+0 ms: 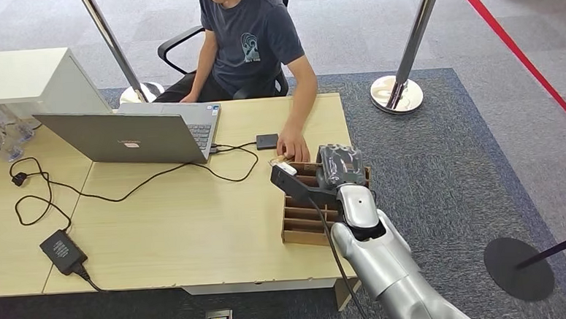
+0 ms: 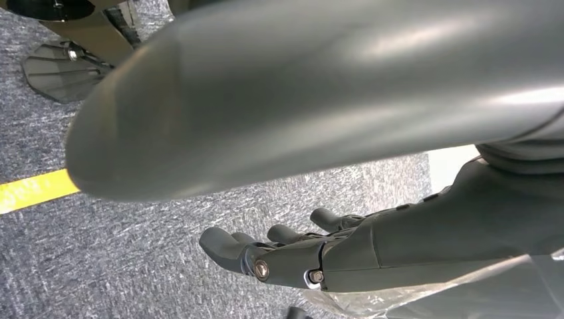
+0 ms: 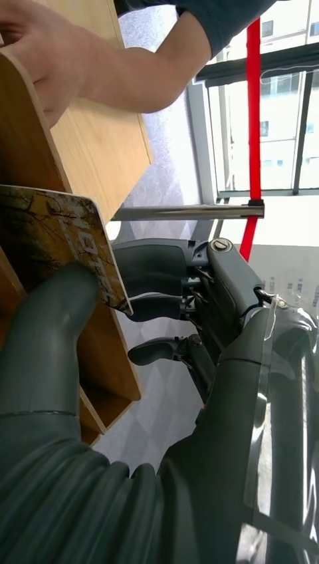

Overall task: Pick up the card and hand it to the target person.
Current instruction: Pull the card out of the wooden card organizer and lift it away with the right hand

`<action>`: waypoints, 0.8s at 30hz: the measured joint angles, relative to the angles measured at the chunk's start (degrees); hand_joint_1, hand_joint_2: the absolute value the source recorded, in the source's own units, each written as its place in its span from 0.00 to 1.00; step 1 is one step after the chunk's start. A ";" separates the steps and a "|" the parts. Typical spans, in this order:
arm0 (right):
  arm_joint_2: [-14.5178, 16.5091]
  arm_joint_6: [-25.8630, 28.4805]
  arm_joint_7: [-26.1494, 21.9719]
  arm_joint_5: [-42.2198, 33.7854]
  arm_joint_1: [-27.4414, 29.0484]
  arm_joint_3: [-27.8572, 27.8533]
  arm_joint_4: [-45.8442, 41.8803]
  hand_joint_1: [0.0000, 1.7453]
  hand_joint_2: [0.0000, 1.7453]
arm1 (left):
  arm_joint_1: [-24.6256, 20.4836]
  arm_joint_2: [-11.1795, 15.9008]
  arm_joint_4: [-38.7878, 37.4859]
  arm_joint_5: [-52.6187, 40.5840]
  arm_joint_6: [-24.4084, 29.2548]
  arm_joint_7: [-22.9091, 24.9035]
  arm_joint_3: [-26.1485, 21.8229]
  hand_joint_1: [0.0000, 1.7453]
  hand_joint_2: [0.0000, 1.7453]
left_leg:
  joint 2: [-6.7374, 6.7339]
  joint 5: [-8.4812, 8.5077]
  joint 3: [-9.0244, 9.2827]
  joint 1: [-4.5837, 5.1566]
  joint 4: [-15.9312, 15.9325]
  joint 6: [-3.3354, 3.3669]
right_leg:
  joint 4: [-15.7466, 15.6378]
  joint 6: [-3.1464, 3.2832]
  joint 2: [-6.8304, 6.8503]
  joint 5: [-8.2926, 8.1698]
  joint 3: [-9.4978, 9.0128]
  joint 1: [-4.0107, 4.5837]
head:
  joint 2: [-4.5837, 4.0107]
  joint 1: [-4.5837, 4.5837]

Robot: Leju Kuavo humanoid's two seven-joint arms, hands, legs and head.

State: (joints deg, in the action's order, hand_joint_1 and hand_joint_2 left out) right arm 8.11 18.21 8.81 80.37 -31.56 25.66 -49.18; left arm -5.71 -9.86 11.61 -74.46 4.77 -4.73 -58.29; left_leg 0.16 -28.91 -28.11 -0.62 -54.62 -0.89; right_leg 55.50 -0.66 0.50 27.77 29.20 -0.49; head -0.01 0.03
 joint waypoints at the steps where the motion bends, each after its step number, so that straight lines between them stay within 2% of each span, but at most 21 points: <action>1: 0.07 -0.05 -0.01 0.01 0.00 0.00 0.01 0.69 1.00 | 0.01 0.00 0.00 0.10 0.03 0.01 -0.01 0.00 0.00 | 0.00 0.00 0.00 0.00 0.00 0.00 | 0.00 0.00 0.00 0.00 0.00 0.00 | -0.01 0.00; 8: 0.48 -0.25 -0.11 0.25 0.00 0.00 0.02 0.77 1.00 | 0.05 -0.01 0.00 0.36 0.32 0.01 -0.01 0.00 0.00 | 0.00 0.00 0.00 0.00 0.00 0.00 | 0.00 0.01 0.00 -0.01 0.01 0.00 | -0.01 -0.01; 13: 0.52 -0.25 -0.25 0.32 0.00 0.00 0.00 0.99 1.00 | 0.05 -0.02 0.00 0.33 0.34 -0.03 -0.01 0.00 0.00 | 0.00 0.00 0.00 0.00 0.00 0.00 | 0.00 0.01 0.00 -0.01 0.01 0.00 | 0.00 -0.01; 24: 0.51 -0.25 -0.49 0.46 0.01 -0.02 0.00 1.00 1.00 | 0.04 -0.02 0.00 0.13 0.34 -0.05 -0.01 0.00 0.00 | 0.00 0.01 0.00 0.00 0.00 0.00 | 0.00 0.01 0.00 -0.01 0.01 0.00 | 0.00 -0.01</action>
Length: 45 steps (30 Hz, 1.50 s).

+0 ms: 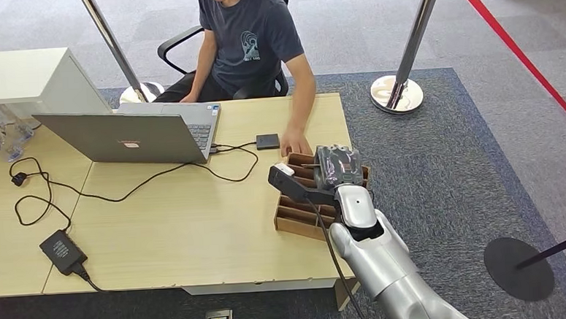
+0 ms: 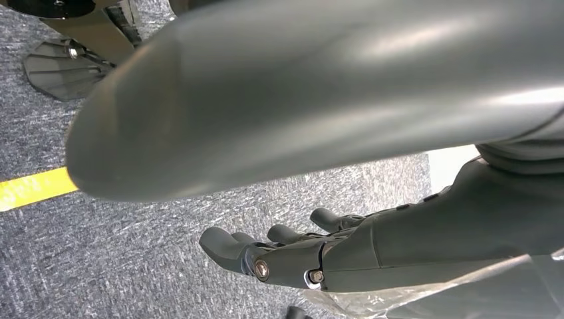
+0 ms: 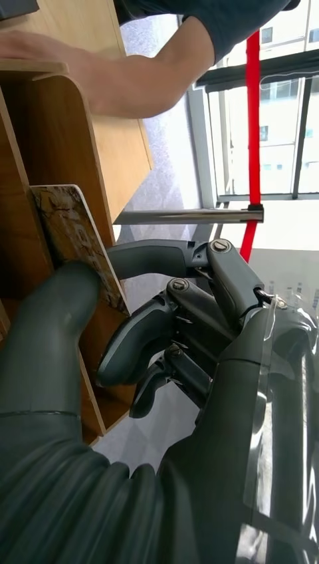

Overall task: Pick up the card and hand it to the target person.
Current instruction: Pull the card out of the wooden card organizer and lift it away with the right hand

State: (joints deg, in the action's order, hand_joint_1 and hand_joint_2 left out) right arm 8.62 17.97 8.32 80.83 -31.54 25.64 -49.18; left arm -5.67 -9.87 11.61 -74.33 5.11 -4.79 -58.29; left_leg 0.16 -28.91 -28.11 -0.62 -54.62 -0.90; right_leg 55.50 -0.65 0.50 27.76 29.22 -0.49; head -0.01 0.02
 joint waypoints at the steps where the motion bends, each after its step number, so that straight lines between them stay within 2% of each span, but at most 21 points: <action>1: -0.01 0.00 -0.02 0.00 0.01 0.00 0.00 1.00 1.00 | 0.00 -0.01 0.00 -0.07 0.00 0.00 0.01 0.00 0.00 | 0.00 0.00 0.00 0.00 0.00 0.00 | 0.00 0.00 0.00 0.00 0.00 0.00 | 0.00 0.00; 32: -0.51 -0.59 -0.98 0.49 0.54 -0.13 -0.87 1.00 1.00 | -0.19 -0.05 0.00 -0.36 0.07 -0.01 0.02 0.00 0.00 | 0.00 0.00 0.00 0.00 0.00 0.00 | 0.00 0.00 0.00 0.00 0.00 0.00 | 0.01 0.00; 45: -1.79 -0.59 -0.65 1.61 2.69 -0.45 -6.08 1.00 1.00 | -0.34 -0.05 0.00 -0.37 -0.09 0.03 0.11 0.00 0.00 | 0.00 0.00 -0.01 0.00 0.00 0.00 | -0.01 0.00 0.00 0.00 0.01 0.00 | -0.01 0.00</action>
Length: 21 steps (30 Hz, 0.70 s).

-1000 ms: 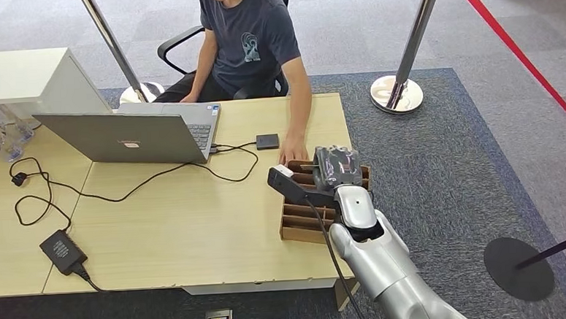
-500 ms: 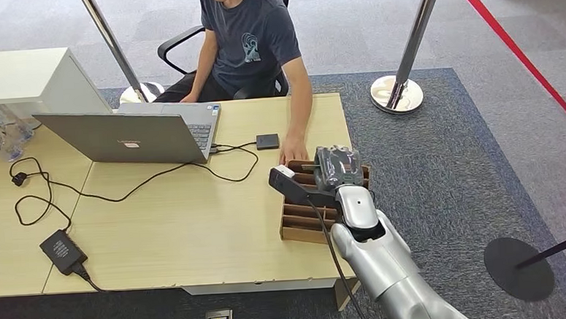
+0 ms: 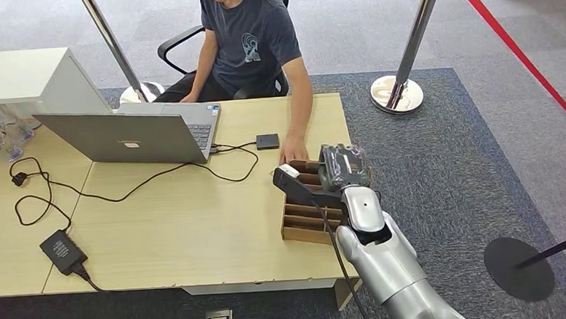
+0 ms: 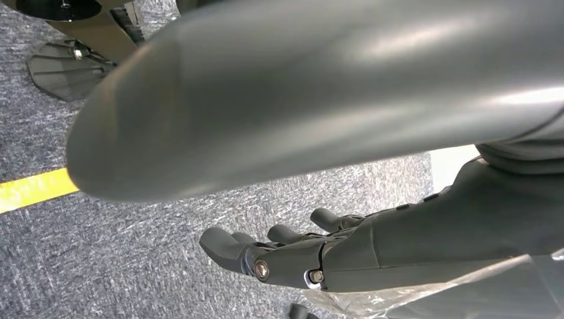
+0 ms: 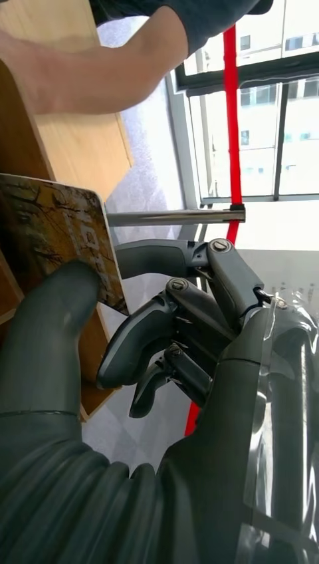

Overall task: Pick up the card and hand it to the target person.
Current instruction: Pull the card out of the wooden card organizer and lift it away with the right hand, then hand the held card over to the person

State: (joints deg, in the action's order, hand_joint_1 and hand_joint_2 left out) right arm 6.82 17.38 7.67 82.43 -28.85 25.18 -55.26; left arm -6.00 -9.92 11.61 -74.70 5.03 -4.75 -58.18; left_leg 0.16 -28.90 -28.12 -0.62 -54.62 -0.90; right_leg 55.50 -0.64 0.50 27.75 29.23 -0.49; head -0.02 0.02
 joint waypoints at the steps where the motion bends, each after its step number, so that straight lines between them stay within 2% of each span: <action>1: -0.15 0.00 -0.03 0.06 0.25 0.01 -0.69 1.00 1.00 | 0.00 0.00 0.00 0.03 -0.03 -0.04 0.00 0.00 0.00 | 0.00 0.00 0.00 0.00 0.00 0.00 | 0.00 0.00 0.00 0.00 0.00 0.00 | -0.01 0.00; 21: -2.92 -0.61 -0.81 0.84 1.94 0.69 -12.18 1.00 1.00 | 0.00 -0.02 0.00 0.98 0.04 -0.62 -0.02 0.00 0.00 | 0.00 0.00 0.00 0.00 0.00 0.00 | 0.00 0.00 0.00 0.00 -0.01 0.00 | 0.00 0.00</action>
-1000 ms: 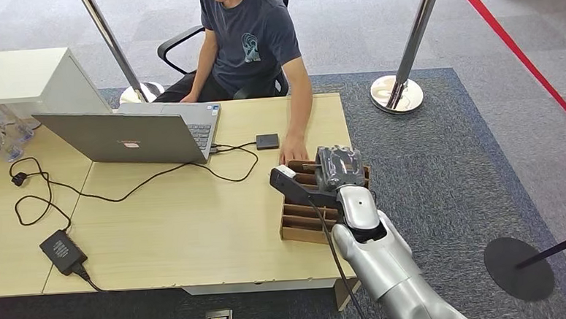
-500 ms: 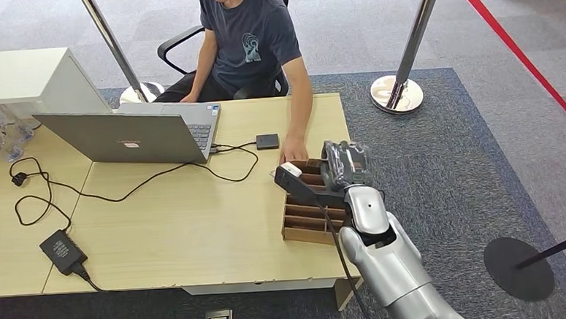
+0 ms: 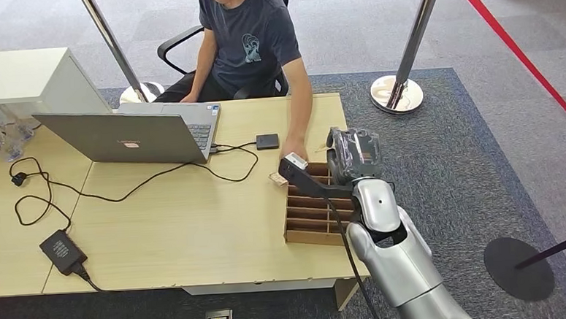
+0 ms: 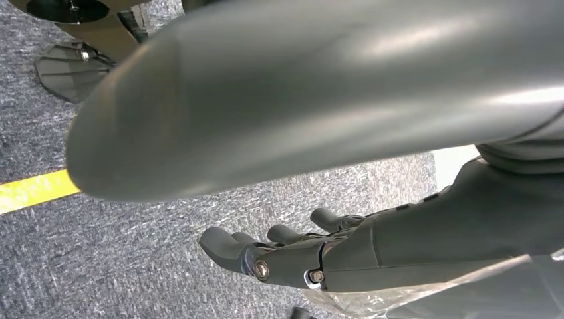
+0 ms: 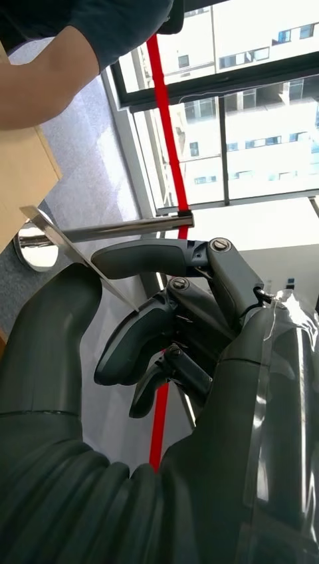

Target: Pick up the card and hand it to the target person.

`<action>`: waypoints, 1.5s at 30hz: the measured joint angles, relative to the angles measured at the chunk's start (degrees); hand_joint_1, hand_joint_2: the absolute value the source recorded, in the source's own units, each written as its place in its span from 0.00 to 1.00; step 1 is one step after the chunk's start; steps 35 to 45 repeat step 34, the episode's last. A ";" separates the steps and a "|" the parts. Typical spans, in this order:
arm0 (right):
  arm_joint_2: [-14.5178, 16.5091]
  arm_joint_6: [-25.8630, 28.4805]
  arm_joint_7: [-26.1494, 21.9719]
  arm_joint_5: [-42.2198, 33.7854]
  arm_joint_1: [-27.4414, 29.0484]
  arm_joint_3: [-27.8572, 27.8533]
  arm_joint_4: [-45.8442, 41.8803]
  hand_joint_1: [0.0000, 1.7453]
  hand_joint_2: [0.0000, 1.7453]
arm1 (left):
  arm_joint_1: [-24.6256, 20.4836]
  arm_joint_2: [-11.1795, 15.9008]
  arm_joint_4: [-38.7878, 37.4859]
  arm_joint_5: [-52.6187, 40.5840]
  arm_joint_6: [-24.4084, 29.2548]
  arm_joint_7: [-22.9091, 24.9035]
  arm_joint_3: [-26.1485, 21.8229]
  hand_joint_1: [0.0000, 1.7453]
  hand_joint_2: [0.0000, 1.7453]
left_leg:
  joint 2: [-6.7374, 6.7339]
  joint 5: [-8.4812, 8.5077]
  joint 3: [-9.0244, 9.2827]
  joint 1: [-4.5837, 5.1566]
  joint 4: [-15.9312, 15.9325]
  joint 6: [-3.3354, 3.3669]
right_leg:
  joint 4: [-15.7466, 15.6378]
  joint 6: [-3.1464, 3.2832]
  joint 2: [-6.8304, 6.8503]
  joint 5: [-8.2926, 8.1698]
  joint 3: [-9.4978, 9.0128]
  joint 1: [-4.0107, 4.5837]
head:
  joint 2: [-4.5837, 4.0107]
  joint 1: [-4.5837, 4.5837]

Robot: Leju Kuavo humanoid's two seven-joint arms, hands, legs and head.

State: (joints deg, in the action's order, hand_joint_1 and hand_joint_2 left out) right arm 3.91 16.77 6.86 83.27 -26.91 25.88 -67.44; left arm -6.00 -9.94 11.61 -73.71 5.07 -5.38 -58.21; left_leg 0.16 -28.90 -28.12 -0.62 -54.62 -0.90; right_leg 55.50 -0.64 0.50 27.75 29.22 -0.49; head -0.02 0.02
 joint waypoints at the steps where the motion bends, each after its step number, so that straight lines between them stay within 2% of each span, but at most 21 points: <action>1: -0.14 0.03 -0.02 -0.02 0.05 0.09 -0.43 1.00 1.00 | 0.00 0.00 0.00 0.01 0.02 0.00 0.00 0.00 0.00 | 0.00 0.00 0.00 0.00 0.00 0.00 | 0.00 0.00 0.00 0.00 0.00 0.00 | 0.00 0.00; 17: -2.15 0.50 -0.37 -2.62 0.93 2.76 -4.82 1.00 1.00 | 0.11 0.04 0.00 0.06 0.34 -0.18 0.00 0.00 0.00 | 0.00 0.00 -0.01 0.00 0.00 0.00 | 0.00 0.00 0.00 0.00 -0.01 0.00 | 0.01 0.01; 45: -1.44 1.55 -1.04 -4.19 -0.45 3.96 -3.42 1.00 1.00 | -0.09 0.04 0.00 -0.19 0.38 -0.16 -0.07 0.00 0.00 | 0.00 0.00 -0.01 0.00 0.00 0.00 | 0.00 -0.02 0.00 -0.02 -0.01 0.00 | 0.00 0.00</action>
